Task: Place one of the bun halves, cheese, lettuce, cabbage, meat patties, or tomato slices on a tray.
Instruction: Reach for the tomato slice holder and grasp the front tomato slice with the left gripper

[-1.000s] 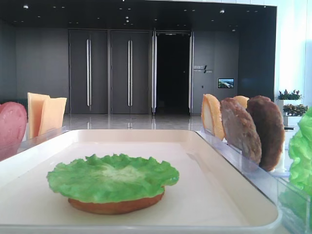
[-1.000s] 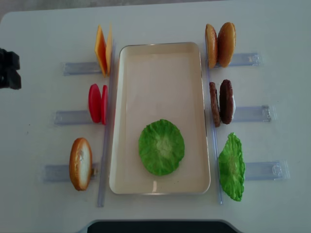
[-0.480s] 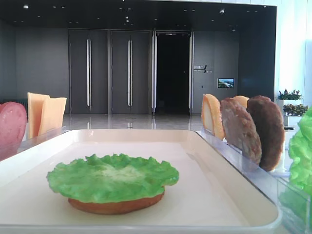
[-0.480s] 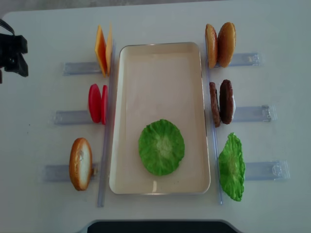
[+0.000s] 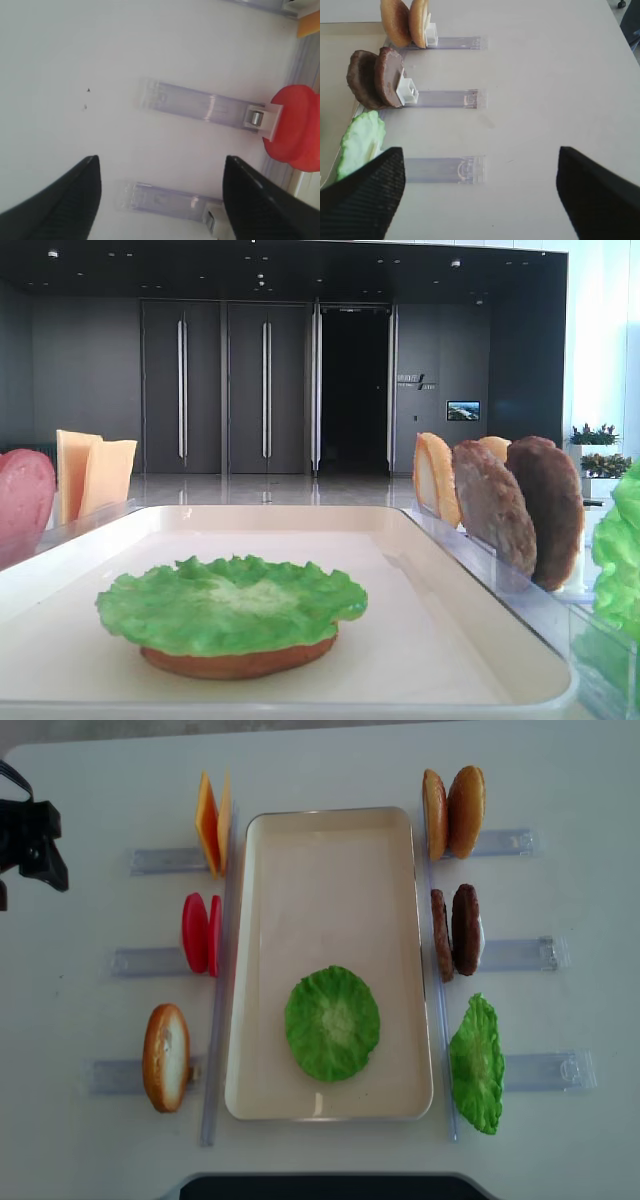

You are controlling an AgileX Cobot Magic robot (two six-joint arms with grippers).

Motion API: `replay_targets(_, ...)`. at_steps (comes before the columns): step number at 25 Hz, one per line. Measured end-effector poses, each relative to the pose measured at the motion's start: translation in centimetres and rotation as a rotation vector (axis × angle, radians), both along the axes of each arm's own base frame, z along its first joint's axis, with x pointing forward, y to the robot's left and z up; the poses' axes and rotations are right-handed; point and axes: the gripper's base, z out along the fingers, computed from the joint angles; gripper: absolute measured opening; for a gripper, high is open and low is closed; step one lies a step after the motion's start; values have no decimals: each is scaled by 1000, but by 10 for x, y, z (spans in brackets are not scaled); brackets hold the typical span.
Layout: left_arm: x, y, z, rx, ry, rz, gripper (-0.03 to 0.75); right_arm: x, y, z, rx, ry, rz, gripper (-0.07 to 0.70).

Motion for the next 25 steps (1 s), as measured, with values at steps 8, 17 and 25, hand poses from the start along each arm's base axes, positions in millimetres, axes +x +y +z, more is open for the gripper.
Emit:
replay_targets(8, 5, -44, -3, -6, -2, -82, 579, 0, 0, 0, 0, 0, 0, 584)
replay_targets(17, 22, -109, -14, -51, 10, -142, 579, 0, 0, 0, 0, 0, 0, 584)
replay_targets(25, 34, -163, -27, -45, 49, -213, 579, 0, 0, 0, 0, 0, 0, 584)
